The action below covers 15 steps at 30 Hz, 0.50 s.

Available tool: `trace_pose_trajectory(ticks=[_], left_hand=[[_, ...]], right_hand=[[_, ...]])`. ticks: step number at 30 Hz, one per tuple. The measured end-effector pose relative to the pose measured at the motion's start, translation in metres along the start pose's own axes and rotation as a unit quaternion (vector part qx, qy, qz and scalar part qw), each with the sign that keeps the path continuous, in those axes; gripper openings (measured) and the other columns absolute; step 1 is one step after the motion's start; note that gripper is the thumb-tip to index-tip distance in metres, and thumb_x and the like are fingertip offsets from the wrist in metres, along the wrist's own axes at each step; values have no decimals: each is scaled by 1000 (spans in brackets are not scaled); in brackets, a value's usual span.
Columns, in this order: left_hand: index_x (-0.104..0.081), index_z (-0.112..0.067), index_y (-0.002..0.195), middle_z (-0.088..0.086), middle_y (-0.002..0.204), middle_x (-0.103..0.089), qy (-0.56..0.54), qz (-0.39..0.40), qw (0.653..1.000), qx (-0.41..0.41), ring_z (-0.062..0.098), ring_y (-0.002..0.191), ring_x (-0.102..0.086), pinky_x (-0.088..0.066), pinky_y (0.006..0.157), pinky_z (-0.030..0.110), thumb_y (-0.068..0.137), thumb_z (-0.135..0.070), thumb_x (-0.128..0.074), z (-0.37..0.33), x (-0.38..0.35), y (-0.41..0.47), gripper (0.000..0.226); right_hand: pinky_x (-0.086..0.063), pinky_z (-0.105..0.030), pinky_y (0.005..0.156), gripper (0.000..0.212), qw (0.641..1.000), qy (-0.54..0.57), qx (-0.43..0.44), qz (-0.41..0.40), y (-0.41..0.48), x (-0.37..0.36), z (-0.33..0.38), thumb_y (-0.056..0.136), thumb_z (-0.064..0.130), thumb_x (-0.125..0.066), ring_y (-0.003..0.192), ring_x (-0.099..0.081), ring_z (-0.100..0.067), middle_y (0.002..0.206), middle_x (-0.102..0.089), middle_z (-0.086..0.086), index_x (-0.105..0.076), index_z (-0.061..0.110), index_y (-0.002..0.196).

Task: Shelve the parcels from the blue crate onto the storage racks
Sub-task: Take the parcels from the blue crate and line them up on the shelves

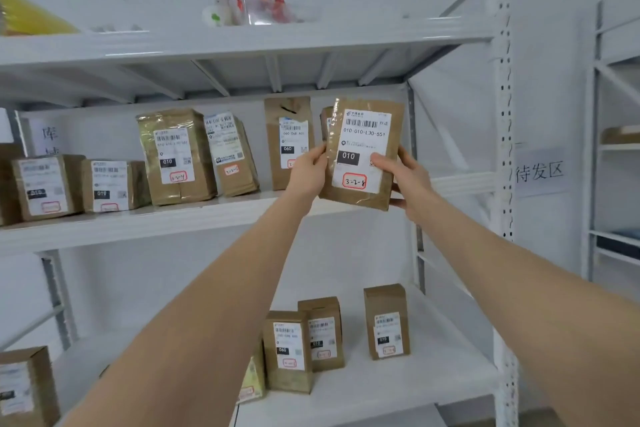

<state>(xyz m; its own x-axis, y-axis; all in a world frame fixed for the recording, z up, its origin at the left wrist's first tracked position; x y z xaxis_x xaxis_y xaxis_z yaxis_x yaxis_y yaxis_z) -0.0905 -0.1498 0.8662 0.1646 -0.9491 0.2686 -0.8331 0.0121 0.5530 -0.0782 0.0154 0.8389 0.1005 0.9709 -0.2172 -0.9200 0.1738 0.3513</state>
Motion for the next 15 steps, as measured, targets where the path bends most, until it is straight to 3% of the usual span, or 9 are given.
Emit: trace_pose_trajectory(ticks=[4, 8, 13, 15], left_hand=[[-48, -12, 137, 3, 127, -59, -15, -48, 999, -4, 20, 120, -53, -41, 107, 36, 99, -1, -33, -22, -17, 30, 42], [-47, -8, 136, 8, 133, -55, -5, -116, 993, 12, 20, 122, -53, -44, 104, 34, 97, 2, -36, -25, -36, 60, 42], [-48, -12, 136, 7, 133, -56, 30, -83, 996, 29, 17, 107, -56, -46, 94, 29, 96, -6, -42, -10, -85, 87, 42], [-40, -10, 141, 7, 138, -52, 38, -50, 997, 38, 19, 117, -53, -43, 97, 28, 96, -8, -45, -7, -103, 95, 46]], right_hand=[[-50, -28, 57, 70, 999, 26, 33, -34, 36, 36, 27, 80, 24, -73, 83, -66, -11, 101, -70, 6, -40, 39, 140], [-47, -26, 57, 72, 997, 43, 47, -44, 74, 70, 37, 80, 20, -74, 82, -64, -8, 114, -67, 3, -40, 39, 141], [-47, -23, 54, 78, 999, 14, 43, -20, 114, 93, 24, 80, 18, -74, 79, -66, -7, 117, -67, 4, -36, 37, 145], [-47, -25, 55, 81, 999, 1, 44, -1, 129, 96, 23, 80, 18, -74, 78, -65, -6, 118, -67, 4, -32, 34, 147]])
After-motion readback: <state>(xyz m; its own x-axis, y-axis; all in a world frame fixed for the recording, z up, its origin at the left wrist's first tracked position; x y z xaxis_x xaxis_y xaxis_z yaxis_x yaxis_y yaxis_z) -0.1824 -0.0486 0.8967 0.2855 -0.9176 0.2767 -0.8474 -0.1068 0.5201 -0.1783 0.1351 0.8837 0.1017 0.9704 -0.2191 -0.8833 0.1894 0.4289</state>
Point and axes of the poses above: each hand's wrist, its own y-axis towards the middle knuckle, its own x-axis out of the back of the hand, z = x × y, the point moved 1 cm from there along y, towards the middle knuckle
